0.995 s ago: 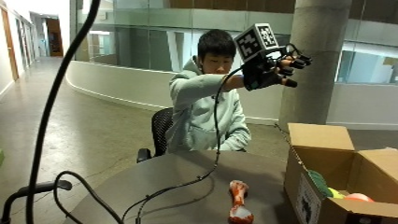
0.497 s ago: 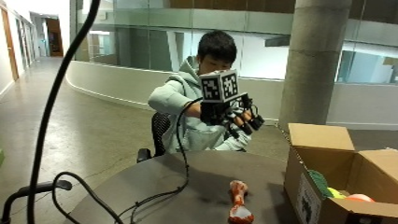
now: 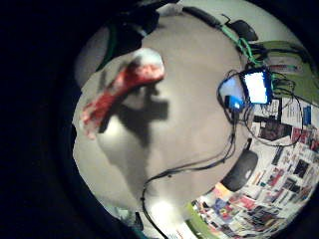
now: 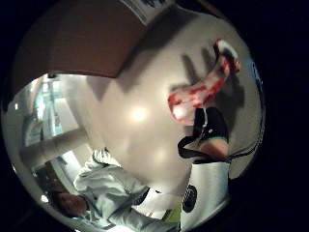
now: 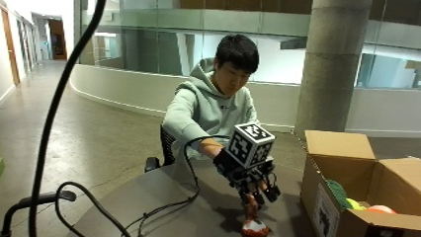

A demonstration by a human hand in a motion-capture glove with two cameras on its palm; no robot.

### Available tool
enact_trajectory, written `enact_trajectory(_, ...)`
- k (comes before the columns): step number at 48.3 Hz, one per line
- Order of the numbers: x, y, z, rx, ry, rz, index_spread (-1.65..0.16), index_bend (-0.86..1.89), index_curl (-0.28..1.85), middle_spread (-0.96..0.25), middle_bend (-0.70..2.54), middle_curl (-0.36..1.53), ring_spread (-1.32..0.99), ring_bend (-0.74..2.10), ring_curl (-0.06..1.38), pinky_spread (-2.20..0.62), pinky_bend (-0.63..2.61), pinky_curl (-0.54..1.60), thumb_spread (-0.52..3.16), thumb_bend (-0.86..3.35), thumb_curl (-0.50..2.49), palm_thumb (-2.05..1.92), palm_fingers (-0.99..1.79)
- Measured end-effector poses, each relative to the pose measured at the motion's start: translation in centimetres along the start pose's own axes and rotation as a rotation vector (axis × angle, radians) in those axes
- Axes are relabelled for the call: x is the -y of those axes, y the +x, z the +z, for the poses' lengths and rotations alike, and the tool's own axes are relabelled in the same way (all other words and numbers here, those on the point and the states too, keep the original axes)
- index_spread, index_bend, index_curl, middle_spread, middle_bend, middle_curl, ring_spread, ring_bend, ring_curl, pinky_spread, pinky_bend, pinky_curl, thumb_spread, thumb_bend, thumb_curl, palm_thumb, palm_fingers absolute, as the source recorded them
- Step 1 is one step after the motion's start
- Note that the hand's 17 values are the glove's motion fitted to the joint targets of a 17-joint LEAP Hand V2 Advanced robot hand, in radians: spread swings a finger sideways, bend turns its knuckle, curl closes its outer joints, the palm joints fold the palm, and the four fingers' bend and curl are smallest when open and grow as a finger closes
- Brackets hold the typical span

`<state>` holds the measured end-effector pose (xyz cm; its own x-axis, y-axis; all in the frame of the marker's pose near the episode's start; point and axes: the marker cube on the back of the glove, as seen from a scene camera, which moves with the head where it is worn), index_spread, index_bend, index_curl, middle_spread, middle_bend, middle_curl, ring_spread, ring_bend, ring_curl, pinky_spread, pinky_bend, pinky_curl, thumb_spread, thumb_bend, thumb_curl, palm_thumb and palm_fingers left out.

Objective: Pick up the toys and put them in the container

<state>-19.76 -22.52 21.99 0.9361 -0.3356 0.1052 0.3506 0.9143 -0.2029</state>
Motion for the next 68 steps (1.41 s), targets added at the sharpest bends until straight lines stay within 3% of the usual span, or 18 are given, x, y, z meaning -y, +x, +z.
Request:
enact_trajectory(10, 1.0, 0.4, 2.3, -0.140, -0.082, 0.011, -0.35, 0.29, 0.42, -0.06, 0.12, 0.32, -0.06, 0.18, 0.27, 0.00, 0.78, 0.32, 1.60, 0.21, 0.51, 0.76, -0.15)
enact_trajectory(16, 1.3, 0.5, 2.9, -0.168, -0.053, 0.014, -0.37, 0.62, 0.51, -0.05, 0.08, 0.28, -0.04, 0.09, 0.21, 0.01, 0.68, 0.29, 1.60, 0.27, 0.55, 0.83, -0.11)
enact_trajectory(20, 1.1, 0.5, 3.1, -0.188, 0.001, 0.007, -0.36, 1.00, 0.61, -0.06, 0.10, 0.26, -0.04, 0.06, 0.17, 0.01, 0.59, 0.27, 1.58, 0.27, 0.53, 0.83, -0.01)
enact_trajectory(25, 0.2, 0.3, 2.9, -0.195, 0.049, -0.010, -0.30, 1.24, 0.66, -0.11, 0.31, 0.31, -0.07, 0.10, 0.13, 0.00, 0.46, 0.24, 1.56, 0.23, 0.49, 0.77, 0.19)
enact_trajectory(28, -0.7, 0.1, 2.5, -0.193, 0.058, -0.022, -0.27, 1.24, 0.66, -0.16, 0.53, 0.38, -0.10, 0.12, 0.12, -0.01, 0.37, 0.21, 1.55, 0.21, 0.47, 0.73, 0.31)
enact_trajectory(38, -4.0, -0.5, -0.5, -0.158, 0.076, -0.041, -0.24, 1.24, 0.67, -0.25, 0.76, 0.49, -0.18, 0.15, 0.11, -0.02, 0.32, 0.23, 1.56, 0.17, 0.40, 0.65, 0.32)
enact_trajectory(57, -9.2, -3.7, -14.6, -0.146, 0.259, -0.029, -0.23, 1.23, 0.64, -0.33, 0.79, 0.54, -0.24, 0.18, 0.11, -0.02, 0.38, 0.29, 1.58, 0.17, 0.33, 0.61, 0.30)
enact_trajectory(68, -9.0, -8.5, -22.4, -0.126, 0.430, -0.051, -0.23, 1.23, 0.63, -0.34, 0.77, 0.55, -0.26, 0.20, 0.13, -0.02, 0.40, 0.31, 1.58, 0.18, 0.30, 0.62, 0.31)
